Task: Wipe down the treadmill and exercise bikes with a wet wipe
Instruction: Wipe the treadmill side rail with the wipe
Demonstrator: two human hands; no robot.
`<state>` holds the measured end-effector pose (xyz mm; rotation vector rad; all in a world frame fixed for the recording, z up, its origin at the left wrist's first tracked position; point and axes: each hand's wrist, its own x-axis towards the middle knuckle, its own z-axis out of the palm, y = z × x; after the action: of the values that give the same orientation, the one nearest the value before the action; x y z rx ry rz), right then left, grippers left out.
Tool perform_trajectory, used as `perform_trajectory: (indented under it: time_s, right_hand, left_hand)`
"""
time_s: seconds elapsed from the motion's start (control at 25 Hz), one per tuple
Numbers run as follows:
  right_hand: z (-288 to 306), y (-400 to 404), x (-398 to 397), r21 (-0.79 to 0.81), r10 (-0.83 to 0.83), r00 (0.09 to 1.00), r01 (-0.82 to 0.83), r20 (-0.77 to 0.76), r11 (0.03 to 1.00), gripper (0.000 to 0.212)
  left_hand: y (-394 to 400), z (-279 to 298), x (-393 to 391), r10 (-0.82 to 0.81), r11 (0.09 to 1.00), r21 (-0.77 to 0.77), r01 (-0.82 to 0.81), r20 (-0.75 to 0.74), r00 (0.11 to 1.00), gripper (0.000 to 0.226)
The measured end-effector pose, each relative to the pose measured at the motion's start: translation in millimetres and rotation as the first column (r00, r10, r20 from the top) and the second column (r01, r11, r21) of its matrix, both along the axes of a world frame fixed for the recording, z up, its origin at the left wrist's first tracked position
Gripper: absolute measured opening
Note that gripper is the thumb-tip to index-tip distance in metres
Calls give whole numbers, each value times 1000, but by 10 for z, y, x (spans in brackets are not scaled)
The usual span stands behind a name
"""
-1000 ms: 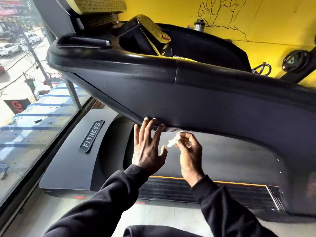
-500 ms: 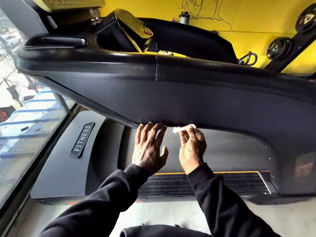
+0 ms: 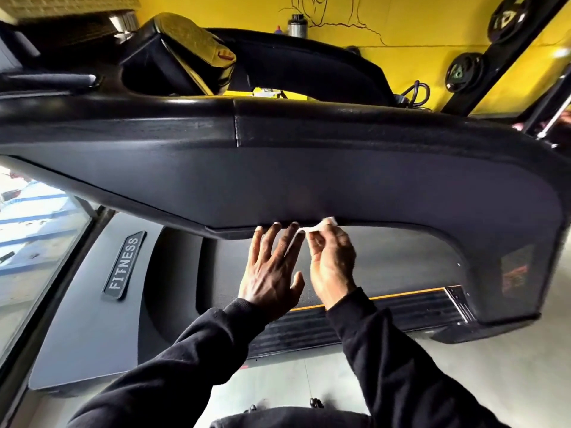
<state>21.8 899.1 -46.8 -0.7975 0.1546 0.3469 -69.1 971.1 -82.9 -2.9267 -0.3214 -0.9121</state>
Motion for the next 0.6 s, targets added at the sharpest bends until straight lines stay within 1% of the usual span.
perform_trajectory:
  time_s: [0.04, 0.08, 0.12, 0.16, 0.24, 0.28, 0.32, 0.36, 0.4, 0.44, 0.48, 0.52, 0.6]
  right_hand:
    - [-21, -7, -44, -28, 46, 998, -45, 41, 999, 23]
    - [-23, -49, -46, -47, 58, 995, -55, 82, 997, 26]
    - [-17, -111, 15, -57, 23, 994, -17, 107, 998, 28]
    - [-16, -189, 134, -54, -45, 993, 52, 112, 997, 29]
    - [-15, -326, 374, -40, -194, 979, 196, 67, 980, 27]
    - [-19, -352, 438, -25, -235, 971, 236, 33, 971, 24]
    - [-46, -341, 449, -7, -234, 972, 234, -4, 972, 22]
    - [-82, -300, 405, 23, -176, 984, 177, -42, 984, 22]
    - [-112, -255, 334, 66, -77, 995, 81, -58, 995, 23]
    - [-116, -224, 261, 88, 14, 999, -9, -49, 996, 25]
    - [-103, -227, 239, 84, 52, 998, -49, -34, 995, 26]
    - [-78, -265, 281, 77, 36, 999, -33, -37, 996, 27]
    - [-46, -397, 491, 74, -103, 991, 109, -80, 991, 27]
  left_hand:
    - [-27, 7, 35, -9, 1000, 4, 9, -14, 1000, 75]
    - [-45, 18, 63, -14, 1000, 13, 14, -24, 1000, 76]
    - [-57, 28, 85, -19, 999, 27, 20, -28, 999, 77]
    - [-67, 33, 114, -26, 999, 43, 27, -33, 999, 78]
    - [-92, 30, 150, -42, 996, 73, 46, -59, 997, 83]
    - [-104, 28, 170, -53, 995, 82, 60, -77, 996, 86]
    - [-128, 23, 192, -60, 994, 90, 69, -92, 994, 87]
    - [-158, 21, 223, -64, 992, 97, 74, -104, 993, 89]
    - [-189, 19, 260, -71, 992, 100, 82, -109, 992, 89]
    - [-218, 16, 291, -81, 991, 95, 91, -103, 991, 88]
    - [-241, 17, 321, -90, 990, 95, 100, -97, 991, 87]
    - [-267, 21, 357, -95, 989, 107, 106, -101, 990, 89]
    - [-311, 28, 420, -94, 983, 142, 112, -128, 987, 94]
